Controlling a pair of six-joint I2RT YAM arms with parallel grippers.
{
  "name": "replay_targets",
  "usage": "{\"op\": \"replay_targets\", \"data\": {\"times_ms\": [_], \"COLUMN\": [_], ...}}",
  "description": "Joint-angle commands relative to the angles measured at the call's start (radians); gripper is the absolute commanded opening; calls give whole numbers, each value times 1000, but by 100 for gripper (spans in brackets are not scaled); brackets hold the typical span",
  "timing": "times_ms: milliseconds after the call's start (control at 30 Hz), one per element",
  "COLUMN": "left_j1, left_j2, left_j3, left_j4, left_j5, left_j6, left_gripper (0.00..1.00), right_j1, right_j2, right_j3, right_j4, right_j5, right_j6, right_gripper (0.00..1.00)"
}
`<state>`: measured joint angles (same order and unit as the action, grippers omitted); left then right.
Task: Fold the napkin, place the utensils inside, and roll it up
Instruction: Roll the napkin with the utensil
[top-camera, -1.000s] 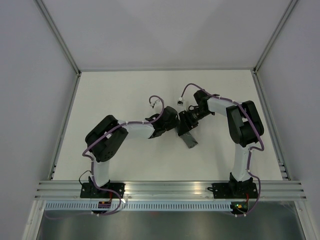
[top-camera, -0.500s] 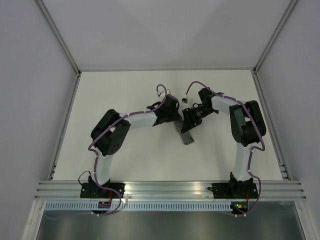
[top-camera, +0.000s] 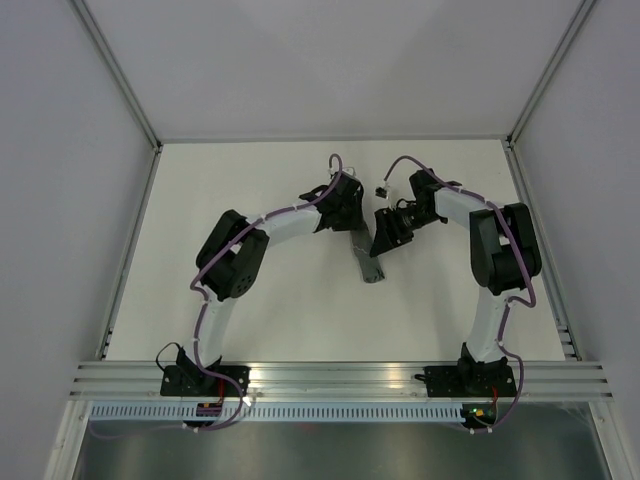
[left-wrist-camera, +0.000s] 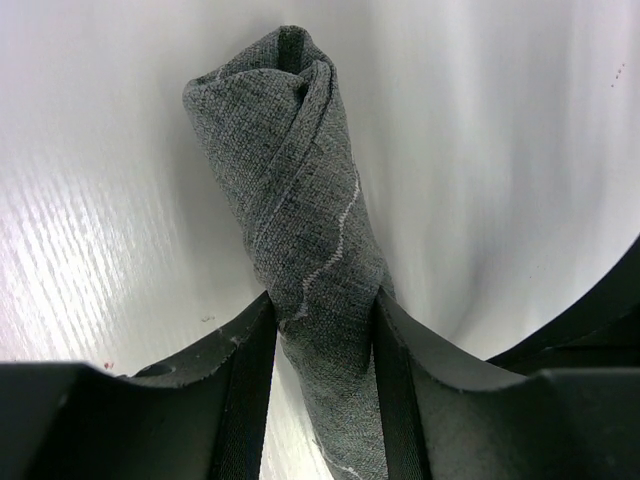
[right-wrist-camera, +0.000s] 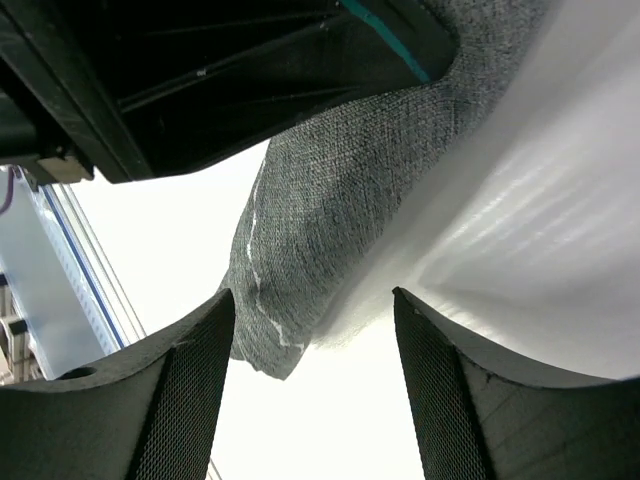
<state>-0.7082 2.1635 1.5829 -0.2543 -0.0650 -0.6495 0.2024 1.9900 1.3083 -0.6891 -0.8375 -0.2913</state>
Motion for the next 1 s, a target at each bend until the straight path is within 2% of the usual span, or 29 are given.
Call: {"op": "replay_targets", "data": {"times_ms": [0, 433, 967], "left_j1": [12, 15, 15], "left_j2": [36, 105, 108], "left_j3": [89, 222, 249], "left_j4": [-66, -137, -146], "left_j5": [53, 60, 60], "left_j6": [105, 151, 154], "left_gripper": [47, 52, 62], "right_j1": [-21, -31, -31], "right_j2": [-60, -53, -8], "right_j3": [32, 17, 11], "right_j4": [37, 123, 161], "right_j5": [-15, 80, 173], "right_j6": [49, 126, 129], "right_gripper": [70, 66, 62]}}
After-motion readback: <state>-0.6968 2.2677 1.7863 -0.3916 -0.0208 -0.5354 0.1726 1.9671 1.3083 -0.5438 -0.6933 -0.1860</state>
